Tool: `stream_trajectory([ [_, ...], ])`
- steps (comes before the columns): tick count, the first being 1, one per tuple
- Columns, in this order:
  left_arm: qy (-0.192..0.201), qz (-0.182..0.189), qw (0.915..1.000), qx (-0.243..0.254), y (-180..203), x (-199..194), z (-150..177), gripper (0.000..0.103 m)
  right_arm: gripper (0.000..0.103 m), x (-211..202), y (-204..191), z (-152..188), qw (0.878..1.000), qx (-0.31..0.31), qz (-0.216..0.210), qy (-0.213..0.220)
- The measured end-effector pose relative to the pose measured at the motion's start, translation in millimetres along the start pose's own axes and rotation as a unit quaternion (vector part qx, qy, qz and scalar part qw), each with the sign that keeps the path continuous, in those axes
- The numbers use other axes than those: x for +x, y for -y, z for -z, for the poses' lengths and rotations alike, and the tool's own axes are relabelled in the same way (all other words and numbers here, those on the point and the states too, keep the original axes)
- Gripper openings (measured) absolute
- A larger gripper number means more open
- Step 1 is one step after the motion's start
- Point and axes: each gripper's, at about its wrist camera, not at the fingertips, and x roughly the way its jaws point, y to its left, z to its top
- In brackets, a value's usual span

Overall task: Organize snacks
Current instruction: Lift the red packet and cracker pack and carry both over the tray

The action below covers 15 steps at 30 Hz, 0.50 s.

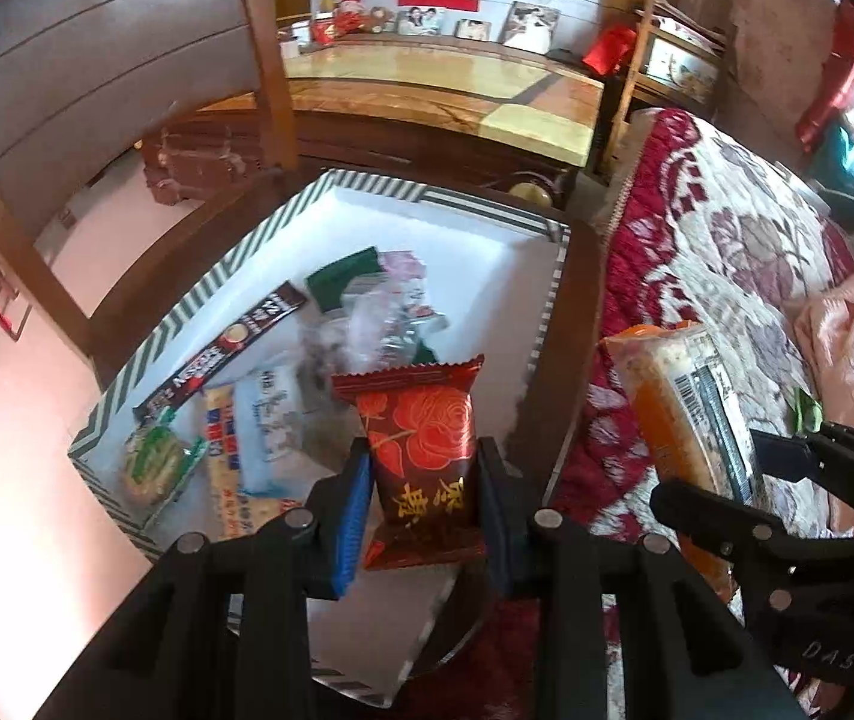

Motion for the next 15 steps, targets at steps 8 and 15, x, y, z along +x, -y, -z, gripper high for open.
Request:
stream_trajectory([
  [8,-0.006,-0.010,0.9996,-0.025,-26,9,-5,0.036,0.054,22,-22,-19,1.000,-0.025,-0.011,-0.012],
  [15,-0.007,-0.015,0.9989,-0.043,-43,15,-11,0.036,0.054,38,-38,-39,0.999,-0.043,-0.019,-0.017],
])
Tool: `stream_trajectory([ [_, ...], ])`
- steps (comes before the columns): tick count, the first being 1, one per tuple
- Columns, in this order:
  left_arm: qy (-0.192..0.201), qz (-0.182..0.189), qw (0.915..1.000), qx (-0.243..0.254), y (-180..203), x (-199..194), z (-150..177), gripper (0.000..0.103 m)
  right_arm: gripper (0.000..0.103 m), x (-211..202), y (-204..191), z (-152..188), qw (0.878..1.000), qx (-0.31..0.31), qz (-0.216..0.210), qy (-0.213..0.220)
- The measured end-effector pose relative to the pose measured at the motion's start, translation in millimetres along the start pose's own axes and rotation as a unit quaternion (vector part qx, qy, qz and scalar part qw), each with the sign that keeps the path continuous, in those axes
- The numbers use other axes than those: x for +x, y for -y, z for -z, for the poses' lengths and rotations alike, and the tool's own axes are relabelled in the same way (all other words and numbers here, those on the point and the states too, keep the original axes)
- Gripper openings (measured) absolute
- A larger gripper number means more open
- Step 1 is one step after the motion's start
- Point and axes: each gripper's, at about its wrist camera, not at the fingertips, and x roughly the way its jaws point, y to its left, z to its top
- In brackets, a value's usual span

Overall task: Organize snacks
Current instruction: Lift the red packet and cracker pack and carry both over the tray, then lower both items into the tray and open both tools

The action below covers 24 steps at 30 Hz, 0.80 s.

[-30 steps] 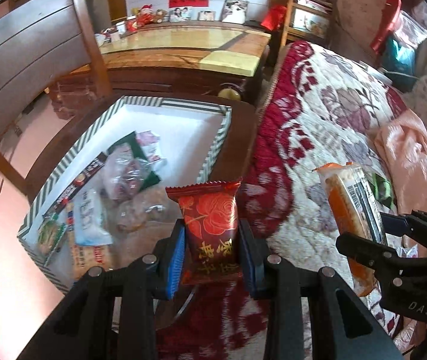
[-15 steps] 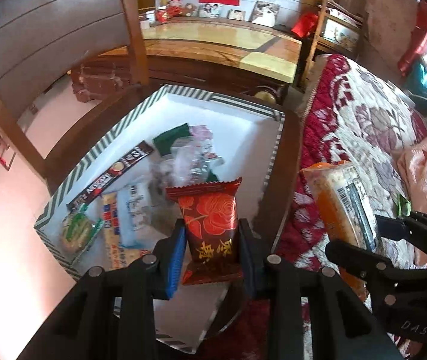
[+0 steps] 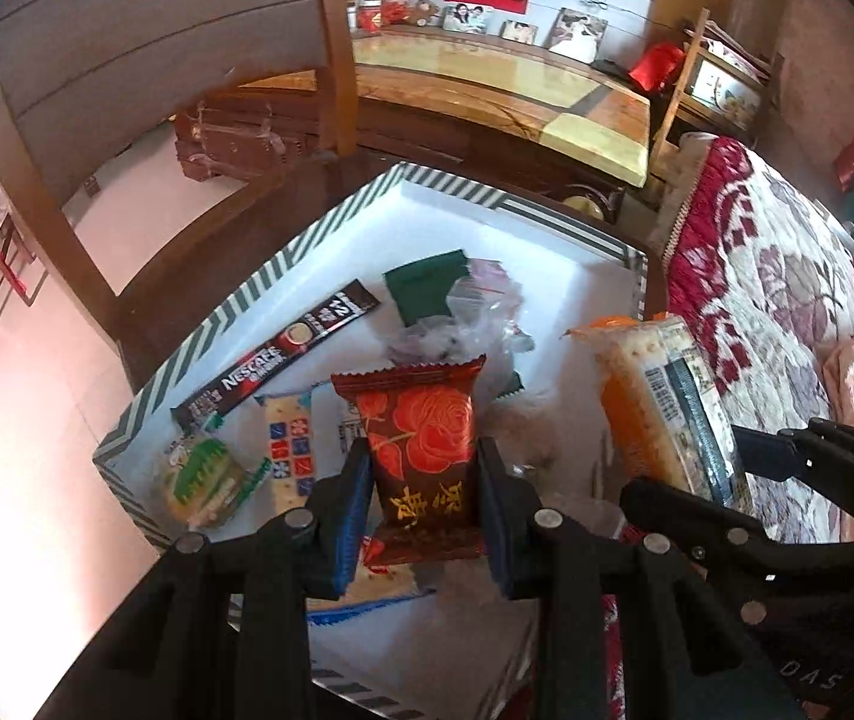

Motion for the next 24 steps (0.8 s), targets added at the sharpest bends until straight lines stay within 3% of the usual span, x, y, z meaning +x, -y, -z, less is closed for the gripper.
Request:
stream_trajectory([
  [24,-0.009,-0.026,0.9993,-0.026,-26,17,-10,0.037,0.053,81,-14,-70,0.999,0.023,-0.019,-0.027],
])
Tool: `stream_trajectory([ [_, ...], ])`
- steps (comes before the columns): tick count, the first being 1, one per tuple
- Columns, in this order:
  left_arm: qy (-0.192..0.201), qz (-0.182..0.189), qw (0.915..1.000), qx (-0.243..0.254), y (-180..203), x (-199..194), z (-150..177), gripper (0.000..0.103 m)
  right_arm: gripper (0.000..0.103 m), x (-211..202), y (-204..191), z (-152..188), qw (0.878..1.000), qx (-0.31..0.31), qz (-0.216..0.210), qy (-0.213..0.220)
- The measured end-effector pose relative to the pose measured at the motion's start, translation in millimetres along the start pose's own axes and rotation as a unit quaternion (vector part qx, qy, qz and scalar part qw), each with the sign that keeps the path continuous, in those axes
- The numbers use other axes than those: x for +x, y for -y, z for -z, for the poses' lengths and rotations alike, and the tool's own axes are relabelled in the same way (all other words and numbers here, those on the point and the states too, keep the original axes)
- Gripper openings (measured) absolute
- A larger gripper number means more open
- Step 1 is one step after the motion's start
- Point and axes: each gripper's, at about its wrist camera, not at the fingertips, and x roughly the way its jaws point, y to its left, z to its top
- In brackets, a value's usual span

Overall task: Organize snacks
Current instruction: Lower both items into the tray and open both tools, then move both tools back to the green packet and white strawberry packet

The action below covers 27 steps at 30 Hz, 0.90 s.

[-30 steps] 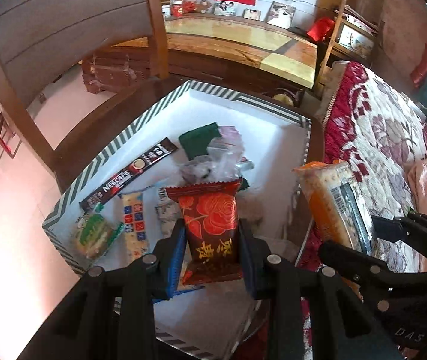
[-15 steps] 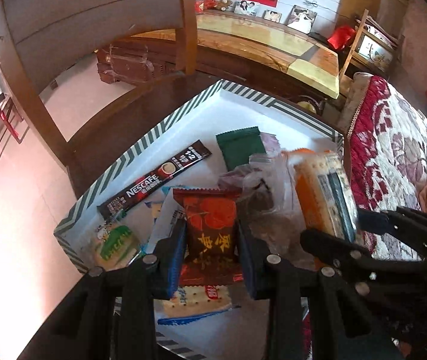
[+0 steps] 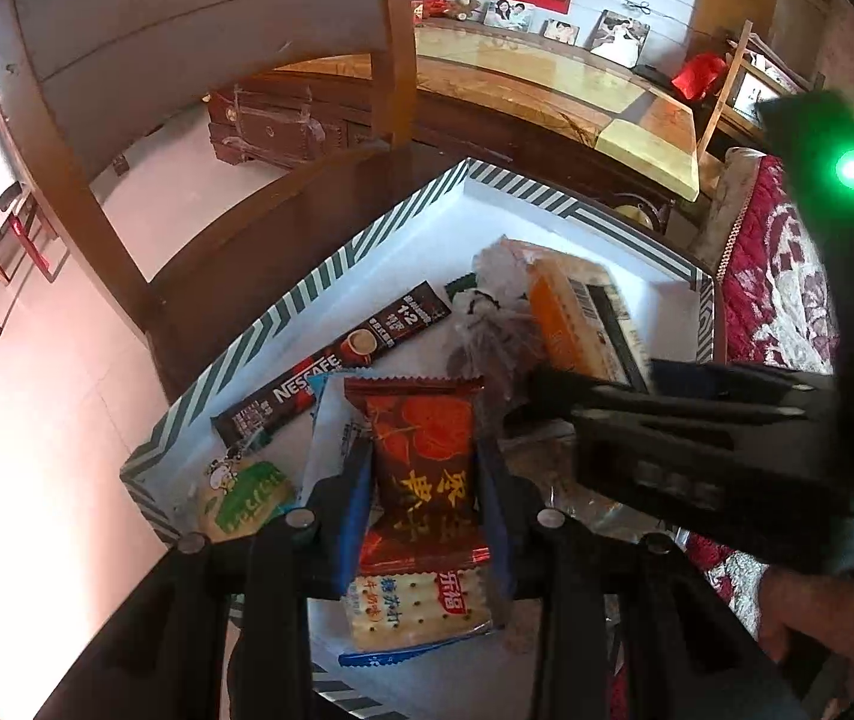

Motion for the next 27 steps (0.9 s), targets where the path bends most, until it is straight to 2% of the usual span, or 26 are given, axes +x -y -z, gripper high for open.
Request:
stream_trajectory([
  [3,-0.002,0.000,1.0000,-0.001,0,0,1,0.041,0.054,4,4,4,1.000,0.013,-0.004,0.002],
  [7,0.004,0.001,1.0000,-0.009,2,-3,0,0.067,0.057,-3,13,12,0.999,0.043,-0.018,-0.002],
  [10,0.010,0.002,0.9999,-0.012,3,-7,2,0.074,0.058,-17,17,17,0.999,0.050,-0.018,0.011],
  [21,0.033,-0.006,0.9993,0.014,21,-30,12,0.081,0.058,-74,21,49,0.997,0.052,-0.010,0.064],
  [27,0.043,0.006,0.9983,0.038,44,-43,20,0.082,0.058,-100,36,74,0.994,0.068,-0.005,0.085],
])
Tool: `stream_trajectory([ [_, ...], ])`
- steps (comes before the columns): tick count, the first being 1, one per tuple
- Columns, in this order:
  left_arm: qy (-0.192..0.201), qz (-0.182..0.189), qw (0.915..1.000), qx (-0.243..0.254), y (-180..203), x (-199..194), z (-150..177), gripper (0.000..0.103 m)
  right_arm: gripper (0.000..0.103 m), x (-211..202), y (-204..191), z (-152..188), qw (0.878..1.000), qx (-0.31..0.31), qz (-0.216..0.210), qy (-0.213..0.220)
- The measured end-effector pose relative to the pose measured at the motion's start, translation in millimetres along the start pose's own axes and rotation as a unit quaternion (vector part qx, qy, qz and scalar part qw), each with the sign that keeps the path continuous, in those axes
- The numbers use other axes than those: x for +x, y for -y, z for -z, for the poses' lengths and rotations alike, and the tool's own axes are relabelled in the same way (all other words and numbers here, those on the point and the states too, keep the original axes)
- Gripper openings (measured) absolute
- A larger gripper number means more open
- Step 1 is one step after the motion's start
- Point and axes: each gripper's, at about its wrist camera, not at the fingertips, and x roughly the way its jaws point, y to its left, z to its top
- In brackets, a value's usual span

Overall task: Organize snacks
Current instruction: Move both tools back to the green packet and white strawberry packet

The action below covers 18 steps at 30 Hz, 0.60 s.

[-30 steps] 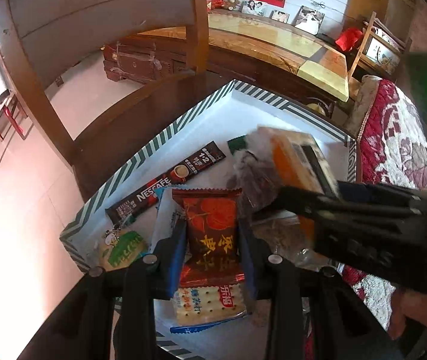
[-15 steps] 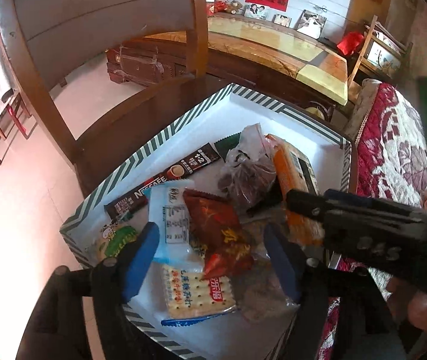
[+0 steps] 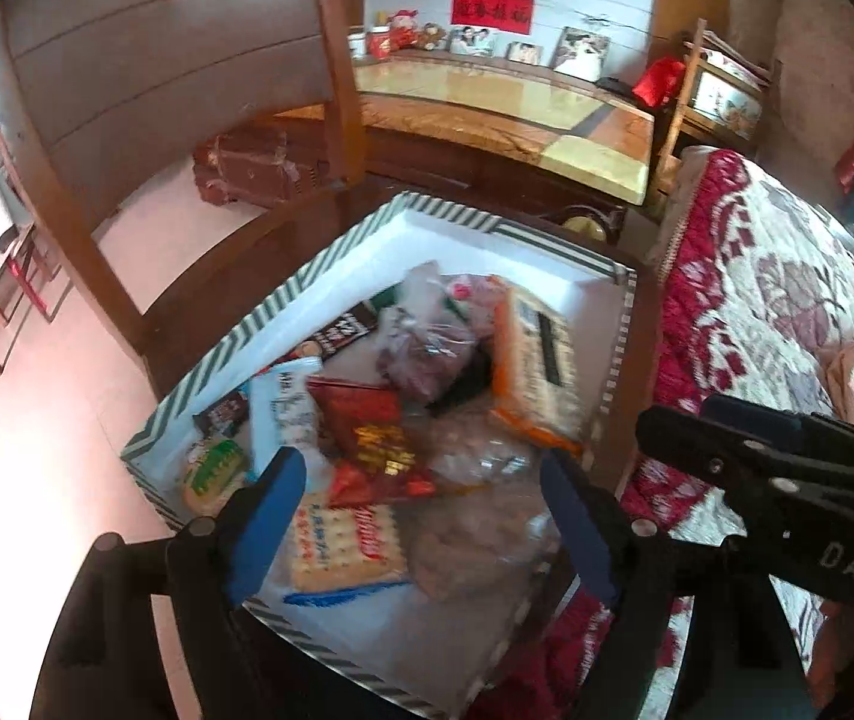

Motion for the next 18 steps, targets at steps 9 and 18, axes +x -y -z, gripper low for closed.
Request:
stream_trajectory([
  [9,-0.002,0.029,0.9988,0.040,45,-13,11,0.083,0.058,-46,32,29,0.999,0.019,0.035,0.028],
  [18,-0.009,0.065,0.9939,0.089,99,-21,24,0.083,0.058,-90,86,75,0.994,0.067,0.075,0.037],
])
